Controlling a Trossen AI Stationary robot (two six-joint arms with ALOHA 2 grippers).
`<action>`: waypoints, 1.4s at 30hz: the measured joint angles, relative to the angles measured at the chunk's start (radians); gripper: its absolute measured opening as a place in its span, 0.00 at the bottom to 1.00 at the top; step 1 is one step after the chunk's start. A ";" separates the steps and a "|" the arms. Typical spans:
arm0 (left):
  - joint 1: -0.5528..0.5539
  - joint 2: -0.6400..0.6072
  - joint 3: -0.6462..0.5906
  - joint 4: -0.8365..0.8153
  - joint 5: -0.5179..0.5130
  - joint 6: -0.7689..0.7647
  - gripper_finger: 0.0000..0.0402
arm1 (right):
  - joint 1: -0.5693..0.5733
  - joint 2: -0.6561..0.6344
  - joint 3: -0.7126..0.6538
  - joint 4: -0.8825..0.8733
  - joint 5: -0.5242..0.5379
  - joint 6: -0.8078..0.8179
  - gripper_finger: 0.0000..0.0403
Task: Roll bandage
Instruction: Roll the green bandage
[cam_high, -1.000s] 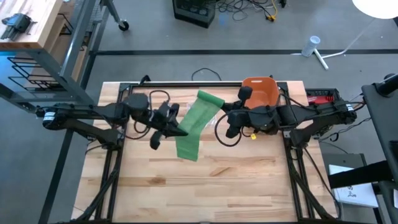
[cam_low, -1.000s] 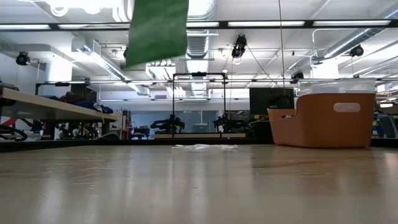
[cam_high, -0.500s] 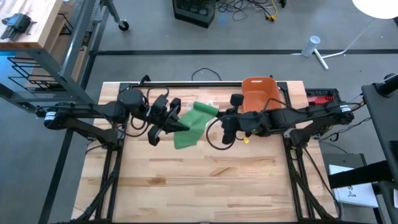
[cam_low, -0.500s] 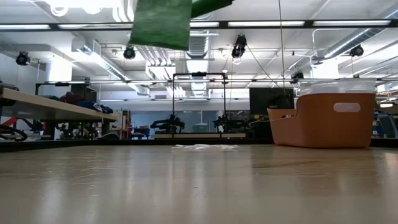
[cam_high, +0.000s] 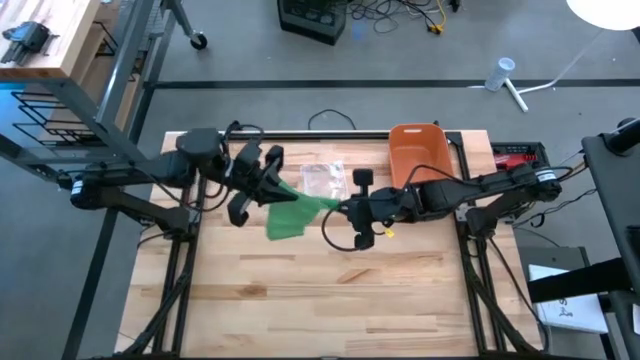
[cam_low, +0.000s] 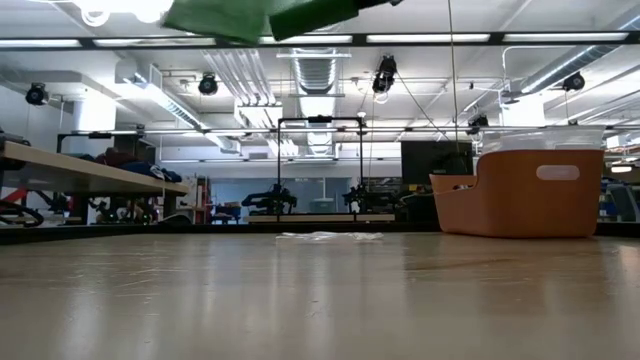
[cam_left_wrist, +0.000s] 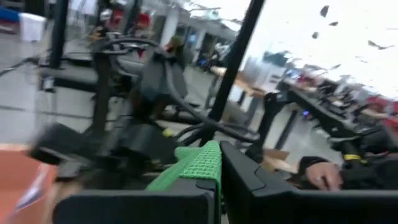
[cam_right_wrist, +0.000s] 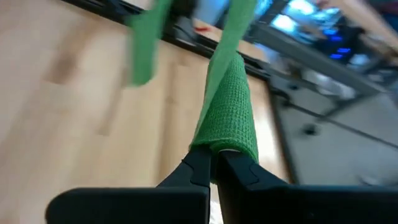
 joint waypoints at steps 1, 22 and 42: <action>0.004 -0.003 0.025 -0.048 -0.008 0.015 0.00 | 0.002 0.000 0.000 0.000 -0.033 0.015 0.00; 0.138 0.174 0.274 -0.652 -0.298 0.312 0.03 | 0.068 -0.002 0.001 0.074 -0.416 0.123 0.00; 0.142 0.357 0.191 -0.675 0.112 0.456 0.52 | 0.111 -0.007 0.065 0.076 -0.438 0.095 0.00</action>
